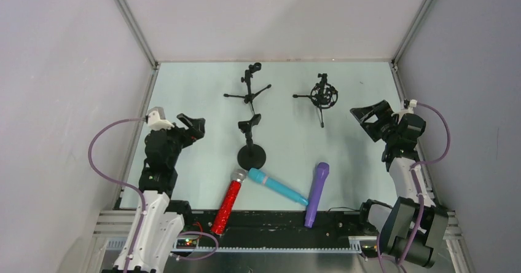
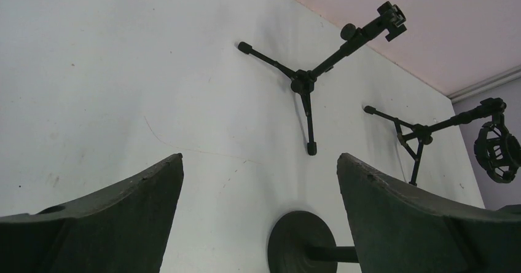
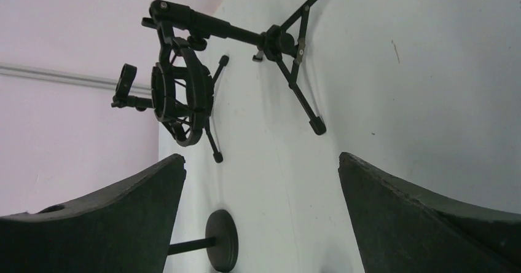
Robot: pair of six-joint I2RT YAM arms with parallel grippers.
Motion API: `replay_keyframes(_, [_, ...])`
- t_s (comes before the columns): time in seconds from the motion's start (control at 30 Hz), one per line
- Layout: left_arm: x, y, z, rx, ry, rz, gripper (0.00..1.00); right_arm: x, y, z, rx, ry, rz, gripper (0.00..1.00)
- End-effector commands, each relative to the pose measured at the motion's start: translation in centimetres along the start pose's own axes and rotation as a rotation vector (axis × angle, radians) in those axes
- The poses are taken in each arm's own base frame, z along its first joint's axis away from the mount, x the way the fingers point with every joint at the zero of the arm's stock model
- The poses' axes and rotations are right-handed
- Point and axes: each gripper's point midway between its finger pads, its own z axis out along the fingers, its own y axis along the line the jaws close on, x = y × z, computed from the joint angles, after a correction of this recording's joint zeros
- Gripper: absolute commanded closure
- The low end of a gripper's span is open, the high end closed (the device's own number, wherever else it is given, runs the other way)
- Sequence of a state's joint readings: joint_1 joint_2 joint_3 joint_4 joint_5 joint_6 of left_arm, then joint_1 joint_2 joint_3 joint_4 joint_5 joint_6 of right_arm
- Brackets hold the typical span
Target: Attach the microphones to the stand
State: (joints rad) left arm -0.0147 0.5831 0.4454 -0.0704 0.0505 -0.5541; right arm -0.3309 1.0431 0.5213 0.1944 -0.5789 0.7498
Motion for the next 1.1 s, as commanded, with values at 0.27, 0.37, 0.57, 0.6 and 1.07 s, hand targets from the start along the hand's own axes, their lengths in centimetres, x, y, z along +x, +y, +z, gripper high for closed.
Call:
replay_keyframes(0.27, [-1.2,-1.9,-0.7,0.054,-0.007,-0.037,0.02,2.6,-0.4,0.9,-0.061,0.156,0.069,0.05])
replay_keyframes(0.37, [-1.5,-1.6,-0.8,0.030,-0.031,-0.095,0.02,3.1,0.1,0.8,-0.081,0.185,0.057,0.08])
replay_keyframes(0.57, [-0.5,-2.5,-0.9,0.087,0.028,-0.074,0.02,4.3,1.5,0.0,-0.081,0.231,0.000,0.01])
replay_keyframes(0.6, [-0.4,-2.5,-0.7,0.090,0.042,-0.070,0.02,4.5,1.8,-0.1,-0.082,0.233,-0.030,0.01])
replay_keyframes(1.07, [2.6,-3.8,-0.1,0.168,0.224,-0.067,0.02,7.7,8.0,-3.2,-0.032,0.271,-0.427,0.00])
